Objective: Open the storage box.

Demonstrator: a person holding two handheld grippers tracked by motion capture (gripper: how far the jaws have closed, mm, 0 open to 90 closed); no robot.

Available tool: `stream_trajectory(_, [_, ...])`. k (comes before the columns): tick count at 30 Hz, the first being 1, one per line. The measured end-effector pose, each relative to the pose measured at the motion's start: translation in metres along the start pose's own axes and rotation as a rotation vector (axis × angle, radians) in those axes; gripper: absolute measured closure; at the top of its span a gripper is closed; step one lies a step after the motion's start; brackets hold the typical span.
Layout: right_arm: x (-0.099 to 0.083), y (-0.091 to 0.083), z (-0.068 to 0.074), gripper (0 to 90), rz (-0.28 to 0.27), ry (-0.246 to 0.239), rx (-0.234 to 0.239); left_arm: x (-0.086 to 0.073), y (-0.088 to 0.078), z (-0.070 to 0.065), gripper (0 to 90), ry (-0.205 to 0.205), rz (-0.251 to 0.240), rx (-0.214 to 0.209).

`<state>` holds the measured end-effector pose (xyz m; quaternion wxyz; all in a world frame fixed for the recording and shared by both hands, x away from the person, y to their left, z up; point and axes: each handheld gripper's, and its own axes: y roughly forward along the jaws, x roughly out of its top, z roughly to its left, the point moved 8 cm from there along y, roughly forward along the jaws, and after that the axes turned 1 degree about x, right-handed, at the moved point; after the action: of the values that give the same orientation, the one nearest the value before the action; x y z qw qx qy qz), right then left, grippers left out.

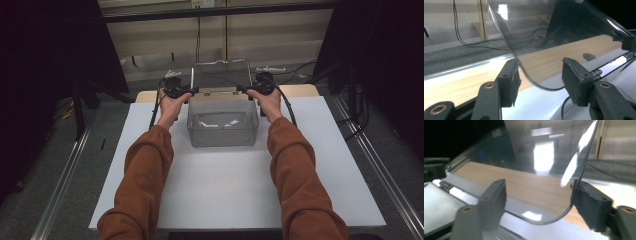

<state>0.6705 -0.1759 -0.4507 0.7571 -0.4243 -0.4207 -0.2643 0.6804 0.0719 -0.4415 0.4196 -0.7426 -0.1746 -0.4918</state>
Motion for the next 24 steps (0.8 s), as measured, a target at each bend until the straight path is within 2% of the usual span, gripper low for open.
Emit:
stream_trajectory(2, [-0.002,0.001,-0.002,27.2,0.003,0.059,0.021,0.0,0.0,0.0,48.7,-0.021,-0.006,-0.005])
stream_trajectory(3, [-0.002,0.002,-0.002,28.1,-0.004,0.063,0.022,-0.001,0.0,0.001,48.5,-0.033,-0.004,-0.011])
stream_trajectory(6, [-0.002,0.004,-0.002,27.7,-0.004,0.068,0.005,-0.001,0.001,0.001,48.4,-0.027,-0.012,-0.013])
stream_trajectory(8, [-0.003,0.004,-0.004,24.0,-0.006,0.073,-0.007,-0.002,0.001,0.001,48.6,-0.025,-0.01,-0.011])
stream_trajectory(10, [-0.001,0.004,-0.005,24.0,-0.018,0.035,-0.037,-0.002,0.001,0.001,48.7,-0.022,-0.006,-0.01])
stream_trajectory(11, [-0.001,0.004,-0.005,25.6,-0.021,0.026,-0.044,-0.002,0.001,0.001,48.8,-0.02,-0.02,-0.013])
stream_trajectory(13, [-0.001,0.005,-0.007,20.5,-0.036,0.006,-0.093,-0.005,0.001,0.002,48.0,-0.047,-0.018,-0.012])
stream_trajectory(14, [-0.003,0.007,-0.007,21.9,-0.035,0.003,-0.1,-0.006,0.0,0.003,47.1,-0.054,-0.015,-0.007])
stream_trajectory(15, [-0.003,0.008,-0.007,21.0,-0.038,0.004,-0.094,-0.006,-0.001,0.004,46.4,-0.046,-0.014,-0.003])
stream_trajectory(19, [0.001,0.005,-0.007,17.0,-0.063,-0.008,-0.116,-0.006,-0.001,0.004,43.4,-0.038,-0.019,0.002])
stream_trajectory(21, [0.006,0.001,-0.005,17.7,-0.082,-0.022,-0.115,-0.006,0.0,0.003,41.5,-0.048,-0.021,-0.004])
stream_trajectory(24, [0.012,-0.004,-0.001,17.2,-0.091,-0.054,-0.112,-0.004,-0.002,-0.001,37.6,-0.028,-0.024,0.005])
